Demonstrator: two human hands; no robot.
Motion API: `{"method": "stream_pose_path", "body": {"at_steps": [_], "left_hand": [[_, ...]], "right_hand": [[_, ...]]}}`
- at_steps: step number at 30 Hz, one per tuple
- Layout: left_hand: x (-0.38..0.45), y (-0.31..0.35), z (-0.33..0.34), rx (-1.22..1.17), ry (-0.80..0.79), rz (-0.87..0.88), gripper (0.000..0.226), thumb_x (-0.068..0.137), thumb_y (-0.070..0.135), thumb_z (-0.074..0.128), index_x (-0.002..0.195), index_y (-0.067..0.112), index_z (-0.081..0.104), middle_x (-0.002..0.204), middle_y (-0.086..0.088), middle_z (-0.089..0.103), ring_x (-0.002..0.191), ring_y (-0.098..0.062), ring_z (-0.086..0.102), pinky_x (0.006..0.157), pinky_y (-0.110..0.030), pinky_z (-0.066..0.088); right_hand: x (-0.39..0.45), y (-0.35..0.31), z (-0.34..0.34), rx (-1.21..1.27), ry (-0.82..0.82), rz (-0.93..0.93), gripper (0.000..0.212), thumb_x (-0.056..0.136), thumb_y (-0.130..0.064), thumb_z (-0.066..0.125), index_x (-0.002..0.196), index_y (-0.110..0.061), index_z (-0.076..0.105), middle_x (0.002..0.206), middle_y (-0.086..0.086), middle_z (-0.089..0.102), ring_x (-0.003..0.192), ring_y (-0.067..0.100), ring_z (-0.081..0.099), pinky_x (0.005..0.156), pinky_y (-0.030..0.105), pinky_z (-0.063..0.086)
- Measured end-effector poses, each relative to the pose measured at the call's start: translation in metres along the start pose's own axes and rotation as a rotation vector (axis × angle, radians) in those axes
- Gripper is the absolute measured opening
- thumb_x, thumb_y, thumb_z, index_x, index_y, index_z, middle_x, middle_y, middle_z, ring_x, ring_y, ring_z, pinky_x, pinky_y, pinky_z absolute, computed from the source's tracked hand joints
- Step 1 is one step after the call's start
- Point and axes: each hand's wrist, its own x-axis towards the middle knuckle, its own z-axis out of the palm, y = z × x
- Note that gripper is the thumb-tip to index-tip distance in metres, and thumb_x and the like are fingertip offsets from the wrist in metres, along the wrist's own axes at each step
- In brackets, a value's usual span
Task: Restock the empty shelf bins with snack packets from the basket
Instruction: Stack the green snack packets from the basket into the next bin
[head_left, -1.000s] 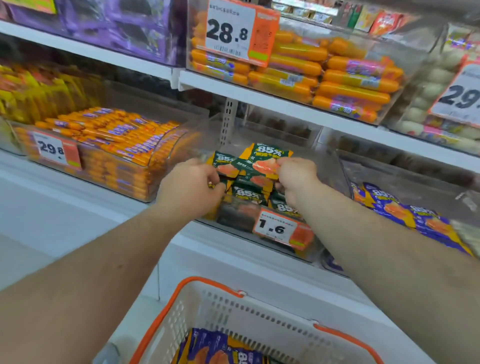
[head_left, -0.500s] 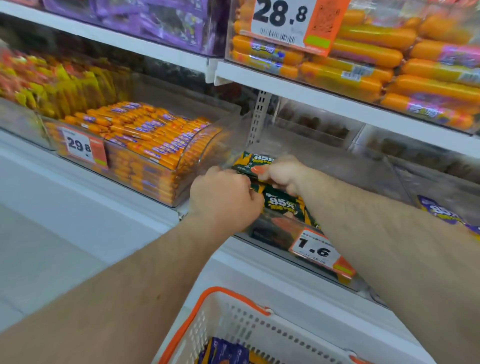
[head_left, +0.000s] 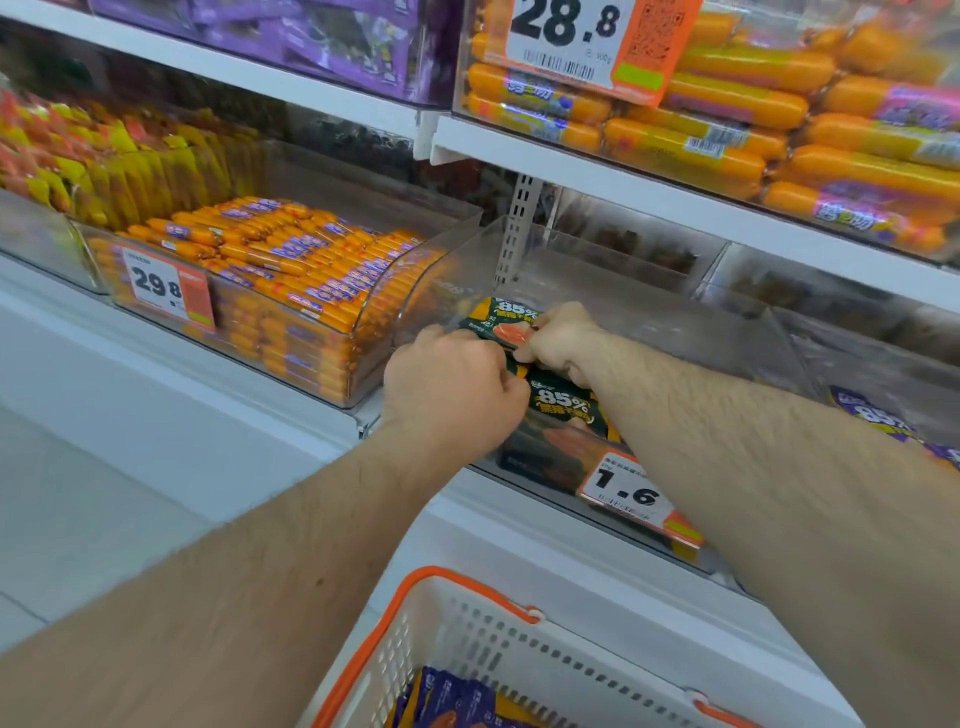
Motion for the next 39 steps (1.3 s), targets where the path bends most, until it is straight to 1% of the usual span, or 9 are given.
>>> {"method": "stream_pose_path", "body": {"at_steps": [4,10,16,20,24,28,31,34,39], "left_hand": [[-0.006,0.004,-0.003,-0.26,0.131,0.116,0.026,0.08,0.031,0.05,0.062,0.016,0.061,0.067,0.004,0.049,0.07,-0.023,0.051,0.057,-0.029,0.039],[-0.039,0.019,0.01,-0.143,-0.531,0.437,0.03,0.067,0.04,0.04,0.048,0.018,0.043,0.053,-0.001,0.052,0.057,-0.023,0.049,0.059,-0.034,0.05],[-0.087,0.043,0.029,-0.122,-0.787,0.532,0.029,0.081,0.031,0.046,0.056,0.017,0.049,0.059,0.003,0.053,0.063,-0.021,0.047,0.062,-0.031,0.044],[-0.112,0.053,0.044,0.095,-1.212,0.578,0.028,0.09,0.026,0.051,0.063,0.019,0.052,0.065,0.005,0.052,0.063,-0.015,0.048,0.066,-0.031,0.043],[-0.127,0.06,0.054,0.179,-1.313,0.603,0.027,0.094,0.026,0.048,0.074,0.011,0.059,0.069,0.0,0.052,0.061,-0.018,0.045,0.061,-0.031,0.038],[-0.135,0.068,0.055,0.199,-1.337,0.589,0.031,0.097,0.031,0.046,0.115,0.017,0.066,0.114,0.0,0.066,0.097,-0.017,0.061,0.085,-0.035,0.051],[-0.136,0.072,0.057,0.213,-1.332,0.607,0.03,0.098,0.033,0.046,0.12,0.023,0.064,0.12,0.005,0.063,0.103,-0.017,0.06,0.091,-0.035,0.05],[-0.136,0.07,0.056,0.236,-1.333,0.607,0.031,0.097,0.035,0.046,0.12,0.024,0.064,0.119,0.005,0.063,0.101,-0.017,0.06,0.088,-0.033,0.051],[-0.136,0.067,0.052,0.212,-1.322,0.566,0.03,0.097,0.033,0.047,0.122,0.024,0.062,0.12,0.004,0.059,0.102,-0.017,0.059,0.082,-0.029,0.048]], "right_hand": [[-0.015,0.004,-0.016,0.041,0.017,-0.032,0.046,0.074,-0.01,0.083,0.115,-0.001,0.065,0.104,0.009,0.07,0.091,0.022,0.066,0.087,0.037,0.056],[-0.091,0.024,-0.038,-0.163,0.363,-0.406,0.009,0.085,-0.016,0.059,0.088,-0.018,0.068,0.096,0.002,0.069,0.09,0.023,0.061,0.076,0.029,0.05],[-0.176,0.101,0.005,0.091,0.714,-0.885,0.009,0.069,-0.018,0.053,0.065,-0.011,0.058,0.066,0.002,0.059,0.065,0.019,0.053,0.057,0.028,0.039],[-0.198,0.193,0.065,0.179,0.407,-0.437,0.009,0.075,-0.013,0.056,0.067,-0.012,0.059,0.067,-0.002,0.055,0.065,0.012,0.045,0.06,0.026,0.036],[-0.218,0.296,0.127,-0.191,-0.241,0.008,0.018,0.086,-0.019,0.053,0.069,-0.019,0.055,0.063,-0.002,0.053,0.067,0.019,0.05,0.065,0.033,0.043],[-0.239,0.351,0.158,-0.324,-0.577,0.239,0.017,0.083,-0.017,0.059,0.079,-0.001,0.063,0.081,0.023,0.062,0.078,0.034,0.065,0.057,0.041,0.047],[-0.255,0.358,0.164,-0.403,-0.701,0.291,0.022,0.082,-0.018,0.065,0.101,-0.007,0.065,0.106,0.018,0.063,0.101,0.034,0.065,0.06,0.039,0.048],[-0.263,0.364,0.175,-0.43,-0.749,0.319,0.047,0.082,-0.021,0.072,0.125,-0.016,0.054,0.148,0.019,0.03,0.107,0.03,0.059,0.074,0.037,0.055],[-0.271,0.361,0.186,-0.448,-0.717,0.191,0.033,0.086,-0.007,0.06,0.115,-0.021,0.063,0.112,0.003,0.061,0.092,0.021,0.06,0.071,0.033,0.051]]}}
